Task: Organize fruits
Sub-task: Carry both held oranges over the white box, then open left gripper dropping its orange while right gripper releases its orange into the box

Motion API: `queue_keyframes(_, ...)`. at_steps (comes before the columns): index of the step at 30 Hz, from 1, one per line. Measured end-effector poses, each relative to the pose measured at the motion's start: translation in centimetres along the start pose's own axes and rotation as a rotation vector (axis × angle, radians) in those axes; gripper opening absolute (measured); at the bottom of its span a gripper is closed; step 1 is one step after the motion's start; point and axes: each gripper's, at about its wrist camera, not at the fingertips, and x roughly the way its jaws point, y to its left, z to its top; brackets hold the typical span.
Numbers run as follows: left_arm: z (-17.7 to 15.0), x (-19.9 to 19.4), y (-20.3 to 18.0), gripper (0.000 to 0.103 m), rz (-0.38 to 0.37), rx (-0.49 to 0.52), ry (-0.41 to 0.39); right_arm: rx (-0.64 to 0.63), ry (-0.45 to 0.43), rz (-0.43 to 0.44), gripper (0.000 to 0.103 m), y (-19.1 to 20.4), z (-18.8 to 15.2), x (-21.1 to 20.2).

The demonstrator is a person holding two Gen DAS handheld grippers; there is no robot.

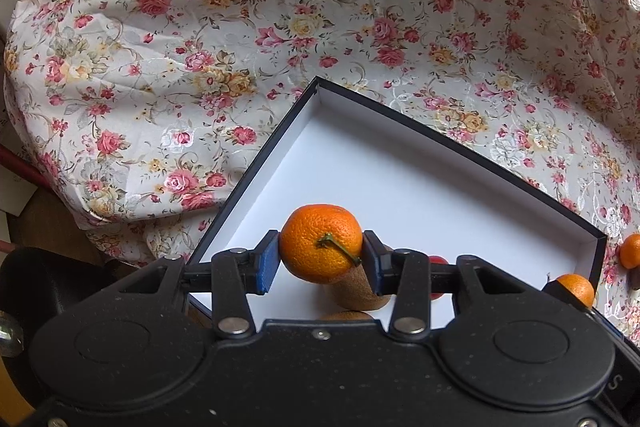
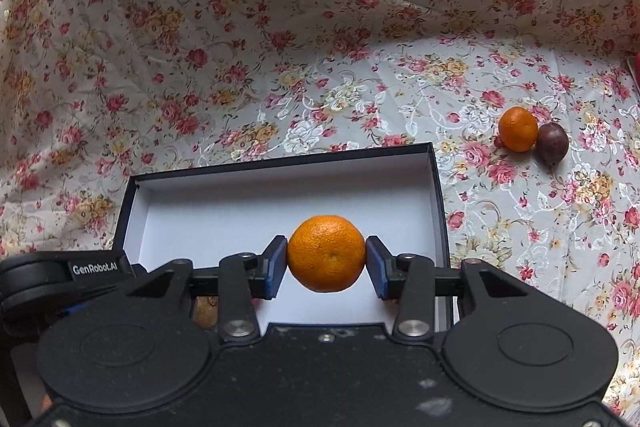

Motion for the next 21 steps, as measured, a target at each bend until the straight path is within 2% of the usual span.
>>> queue_keyframes(9,-0.1,-0.2,-0.4,0.054,0.003,0.024,-0.011,-0.025,0.011,0.028,0.045,0.0,0.4,0.0)
queue_keyframes(14,-0.1,-0.1,-0.6,0.054,-0.002,0.031,-0.001,-0.035,0.046,0.066,0.045,-0.1,1.1,-0.2)
queue_keyframes(17,-0.2,-0.2,-0.8,0.054,-0.001,0.039,-0.002,-0.066,0.027,0.071,0.045,0.1,1.3,-0.7)
queue_keyframes(21,-0.2,-0.3,-0.9,0.054,-0.006,0.038,-0.002,-0.046,0.008,0.066,0.045,-0.2,1.4,-1.3)
